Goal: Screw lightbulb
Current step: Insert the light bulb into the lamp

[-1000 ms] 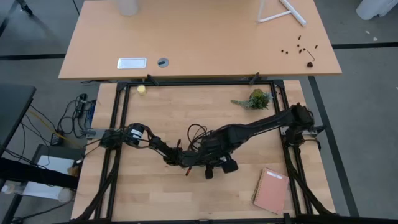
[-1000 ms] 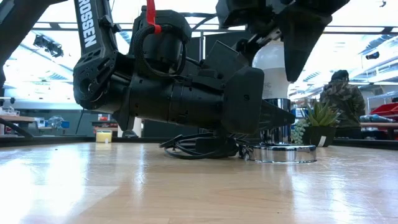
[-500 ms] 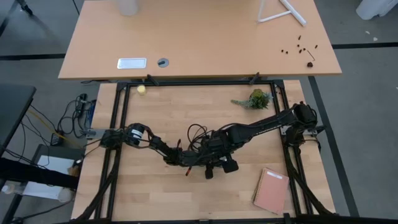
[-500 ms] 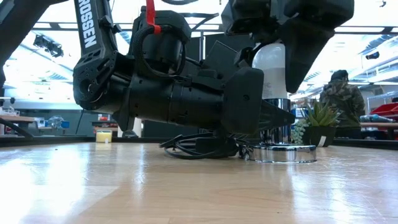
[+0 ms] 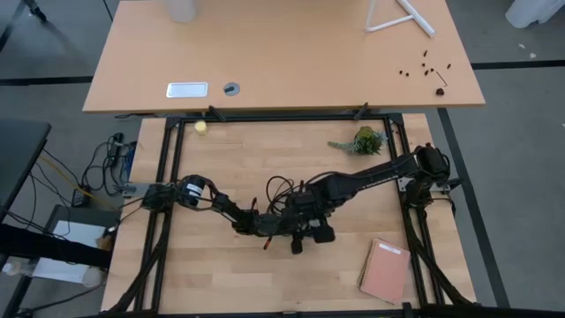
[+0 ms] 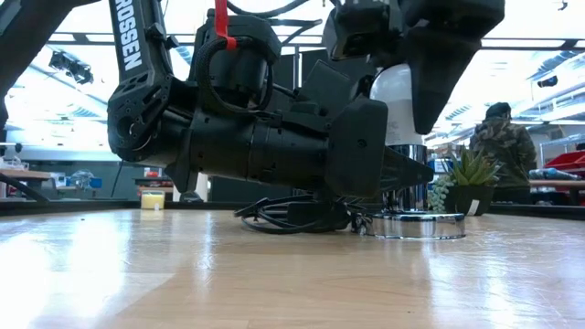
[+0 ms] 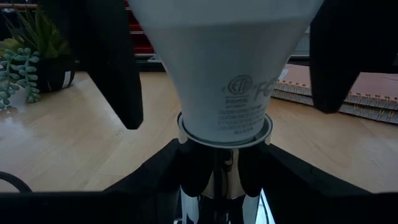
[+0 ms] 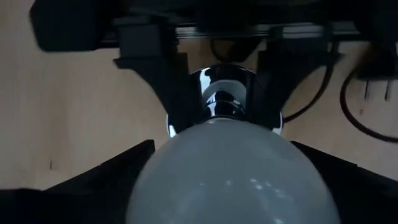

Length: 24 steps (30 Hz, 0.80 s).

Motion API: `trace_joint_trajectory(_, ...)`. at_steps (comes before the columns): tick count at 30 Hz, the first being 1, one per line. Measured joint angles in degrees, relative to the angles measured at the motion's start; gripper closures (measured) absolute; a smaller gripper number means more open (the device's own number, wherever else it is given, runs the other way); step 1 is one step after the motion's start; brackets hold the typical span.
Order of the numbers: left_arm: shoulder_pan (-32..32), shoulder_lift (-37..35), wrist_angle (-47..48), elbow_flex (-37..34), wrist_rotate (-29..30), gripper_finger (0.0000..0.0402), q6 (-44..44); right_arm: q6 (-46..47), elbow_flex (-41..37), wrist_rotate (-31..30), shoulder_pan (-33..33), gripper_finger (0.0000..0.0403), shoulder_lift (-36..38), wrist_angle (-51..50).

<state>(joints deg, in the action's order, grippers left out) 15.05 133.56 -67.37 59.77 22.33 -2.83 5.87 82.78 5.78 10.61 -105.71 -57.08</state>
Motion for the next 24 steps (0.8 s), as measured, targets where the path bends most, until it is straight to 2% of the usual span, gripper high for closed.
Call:
trace_joint_trajectory(16,0.0,0.0,0.0,0.0,0.0,0.0206,-0.4,16.1,0.0,-1.2,0.2,0.0149,0.0,-0.2)
trace_joint_trajectory(19,0.0,0.0,0.0,0.0,0.1,0.0206,-0.4,21.6,0.0,-1.4,0.3,0.015,0.0,-0.2)
trace_joint_trajectory(24,0.1,0.0,0.0,0.0,0.6,0.0206,-0.3,33.6,0.0,-2.0,1.0,0.0122,-0.1,1.6)
